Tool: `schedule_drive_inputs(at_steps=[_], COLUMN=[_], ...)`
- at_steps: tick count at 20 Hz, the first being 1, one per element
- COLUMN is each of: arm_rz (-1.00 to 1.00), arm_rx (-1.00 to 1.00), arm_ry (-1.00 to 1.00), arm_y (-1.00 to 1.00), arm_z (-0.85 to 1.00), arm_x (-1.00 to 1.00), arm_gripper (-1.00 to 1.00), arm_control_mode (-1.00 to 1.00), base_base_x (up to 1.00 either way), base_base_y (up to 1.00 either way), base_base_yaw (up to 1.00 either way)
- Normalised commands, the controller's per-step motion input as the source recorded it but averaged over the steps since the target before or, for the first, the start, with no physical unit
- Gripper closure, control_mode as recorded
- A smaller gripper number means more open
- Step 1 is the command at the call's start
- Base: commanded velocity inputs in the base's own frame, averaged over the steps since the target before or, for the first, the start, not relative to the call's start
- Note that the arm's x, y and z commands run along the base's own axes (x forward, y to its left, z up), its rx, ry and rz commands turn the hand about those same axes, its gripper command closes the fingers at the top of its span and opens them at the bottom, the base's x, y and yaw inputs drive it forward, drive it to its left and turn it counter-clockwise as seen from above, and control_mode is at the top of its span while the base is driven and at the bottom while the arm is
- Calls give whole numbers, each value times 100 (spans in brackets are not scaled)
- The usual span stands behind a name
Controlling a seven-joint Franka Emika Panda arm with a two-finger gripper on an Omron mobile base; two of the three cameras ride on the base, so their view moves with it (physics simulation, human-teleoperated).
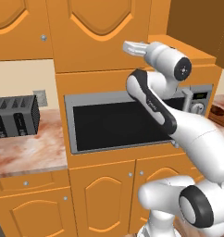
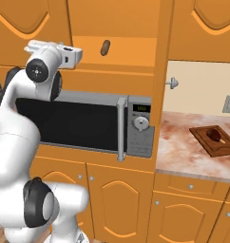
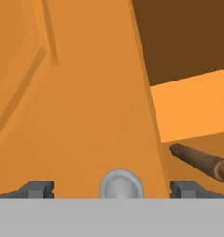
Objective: Open the cabinet, retrieve the rolling pin, and place it next to the meat on the cutting board to prepare for tenderizing.
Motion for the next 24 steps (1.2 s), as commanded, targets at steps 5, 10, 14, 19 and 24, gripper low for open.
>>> schedule_drive_inputs(at_steps=[5, 10, 14, 19, 24], arm_rz=[6, 6, 6, 6, 4], arm_rx=[2, 1, 1, 1, 0], arm_ry=[0, 0, 0, 0, 0], arm_y=[0, 0, 0, 0, 0], arm_z=[-6, -10, -7, -3, 0], arm_x=[19, 18, 21, 25, 33], arm_gripper=[100, 100, 100, 100, 100], arm_control_mode=[-100, -100, -100, -100, -100], base_base_x=[0, 0, 0, 0, 0], base_base_y=[0, 0, 0, 0, 0], base_base_yaw=[0, 0, 0, 0, 0])
